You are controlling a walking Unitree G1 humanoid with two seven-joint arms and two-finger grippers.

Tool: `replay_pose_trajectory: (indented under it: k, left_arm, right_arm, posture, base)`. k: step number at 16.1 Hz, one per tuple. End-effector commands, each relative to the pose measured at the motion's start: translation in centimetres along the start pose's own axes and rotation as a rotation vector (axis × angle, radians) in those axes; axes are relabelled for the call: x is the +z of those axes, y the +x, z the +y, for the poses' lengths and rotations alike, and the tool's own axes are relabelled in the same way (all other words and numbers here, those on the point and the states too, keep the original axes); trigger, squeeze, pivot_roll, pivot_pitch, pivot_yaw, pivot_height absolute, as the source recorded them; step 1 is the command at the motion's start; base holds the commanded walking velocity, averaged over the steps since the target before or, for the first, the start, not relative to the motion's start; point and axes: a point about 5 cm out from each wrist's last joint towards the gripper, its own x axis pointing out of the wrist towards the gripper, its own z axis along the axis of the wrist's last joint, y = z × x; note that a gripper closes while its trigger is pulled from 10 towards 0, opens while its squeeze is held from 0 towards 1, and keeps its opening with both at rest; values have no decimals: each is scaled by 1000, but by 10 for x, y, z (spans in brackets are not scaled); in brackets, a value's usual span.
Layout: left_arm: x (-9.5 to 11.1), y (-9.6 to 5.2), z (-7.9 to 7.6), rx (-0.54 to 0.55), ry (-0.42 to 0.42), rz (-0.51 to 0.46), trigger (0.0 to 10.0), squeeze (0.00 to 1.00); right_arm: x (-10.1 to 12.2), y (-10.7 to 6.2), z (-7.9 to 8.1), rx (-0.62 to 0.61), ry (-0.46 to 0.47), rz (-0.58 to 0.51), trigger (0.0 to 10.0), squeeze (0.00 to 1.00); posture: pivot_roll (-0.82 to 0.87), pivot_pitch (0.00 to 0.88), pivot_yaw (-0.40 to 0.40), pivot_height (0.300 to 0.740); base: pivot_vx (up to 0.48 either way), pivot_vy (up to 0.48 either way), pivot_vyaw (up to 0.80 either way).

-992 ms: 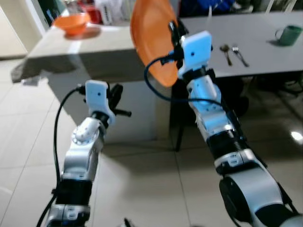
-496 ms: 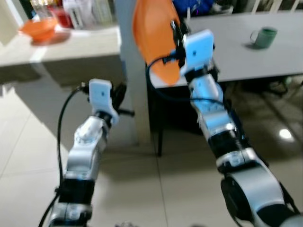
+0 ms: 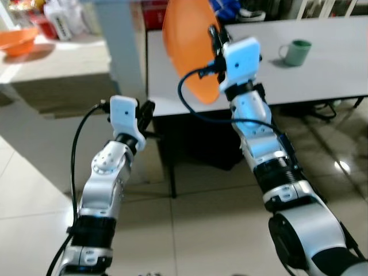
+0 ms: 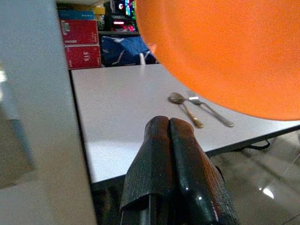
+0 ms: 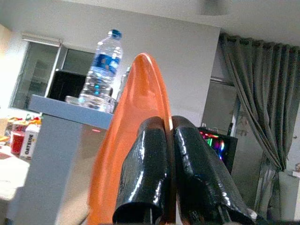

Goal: Setting the table

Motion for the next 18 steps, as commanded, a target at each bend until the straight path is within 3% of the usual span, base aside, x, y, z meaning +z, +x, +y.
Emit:
replay_pose_trajectory:
  k: [1,15,18]
  left_arm:
    - [3,2,-5,-17,1,-9,10000,0]
    - [0,7,-2,1,22,14,10000,0]
    - [1,8,0,20,11,8,10000,0]
  right_arm:
    - [11,7,-11,-30,-14,-53,0,0]
    - [8,1,-9,-17,-24,-44,0,0]
    - [7,1,-8,-12,-20,-39,0,0]
  posture:
    - [-65,0,69,740]
    - [-83,0,86,740]
    - [-82,0,84,740]
  base:
    - [322,-352,0]
    - [332,-342,0]
    - [250,0,0]
